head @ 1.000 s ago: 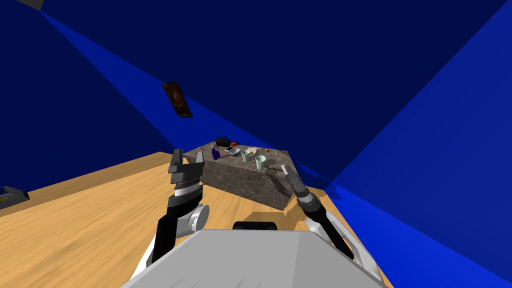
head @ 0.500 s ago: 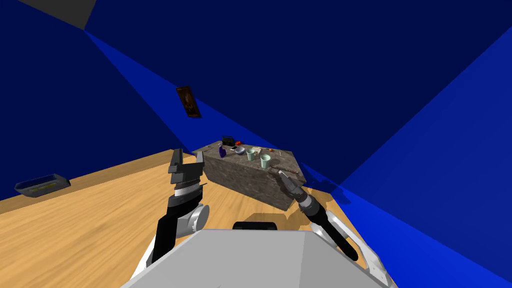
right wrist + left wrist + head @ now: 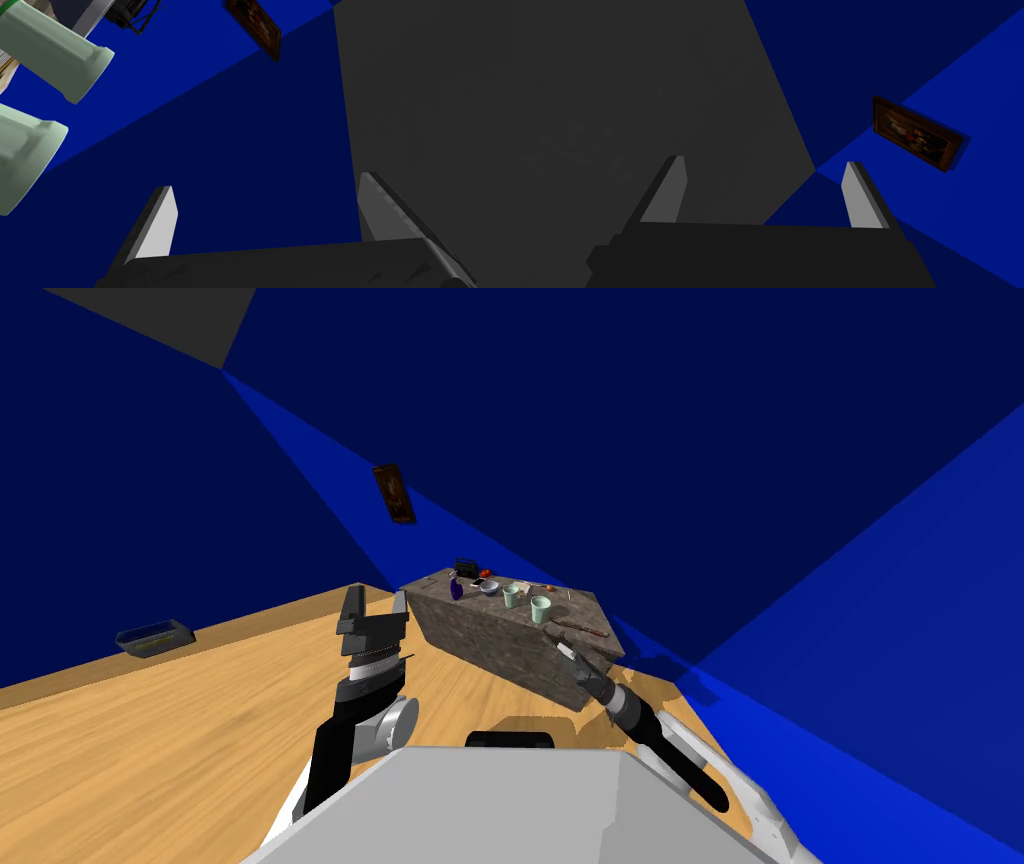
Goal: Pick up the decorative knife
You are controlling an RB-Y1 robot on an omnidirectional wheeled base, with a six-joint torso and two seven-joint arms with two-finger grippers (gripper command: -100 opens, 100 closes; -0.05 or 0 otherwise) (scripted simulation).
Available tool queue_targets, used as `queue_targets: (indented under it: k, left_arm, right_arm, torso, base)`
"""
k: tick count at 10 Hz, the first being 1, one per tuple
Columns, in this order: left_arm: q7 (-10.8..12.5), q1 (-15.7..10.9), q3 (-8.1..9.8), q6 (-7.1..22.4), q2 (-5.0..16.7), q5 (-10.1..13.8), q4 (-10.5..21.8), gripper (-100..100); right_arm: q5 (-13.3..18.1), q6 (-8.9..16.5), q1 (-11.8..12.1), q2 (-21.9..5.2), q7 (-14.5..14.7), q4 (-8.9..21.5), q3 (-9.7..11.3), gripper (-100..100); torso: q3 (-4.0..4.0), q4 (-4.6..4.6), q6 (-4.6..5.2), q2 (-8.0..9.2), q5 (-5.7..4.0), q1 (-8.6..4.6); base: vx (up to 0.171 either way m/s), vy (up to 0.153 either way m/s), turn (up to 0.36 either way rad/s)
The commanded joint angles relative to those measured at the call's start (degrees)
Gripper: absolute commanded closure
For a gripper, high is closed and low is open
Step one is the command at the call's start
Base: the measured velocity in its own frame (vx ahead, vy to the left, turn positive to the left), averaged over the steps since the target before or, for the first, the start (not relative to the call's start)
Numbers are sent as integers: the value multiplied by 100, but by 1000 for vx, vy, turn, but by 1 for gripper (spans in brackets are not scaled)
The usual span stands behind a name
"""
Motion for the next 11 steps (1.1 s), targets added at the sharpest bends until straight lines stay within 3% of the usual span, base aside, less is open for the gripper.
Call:
queue_targets:
  k: [1,6,11]
  left_arm:
    - [0,0,0,0,0,0,0,0]
    - [0,0,0,0,0,0,0,0]
    - [0,1,0,0,0,0,0,0]
  right_arm:
    - [170,-79,-72,-286,62,286,130,-100]
    - [487,-210,-172,-1219,190,866,364,-100]
    - [978,-387,-342,-2108,371,1691,719,-100]
  torso:
    - [0,0,0,0,0,0]
    - [-7,-3,-3,-11,0,2]
    - [-10,-4,1,-16,0,-1]
  base:
    - [-8,73,168]
    - [-1,61,106]
    - [16,61,121]
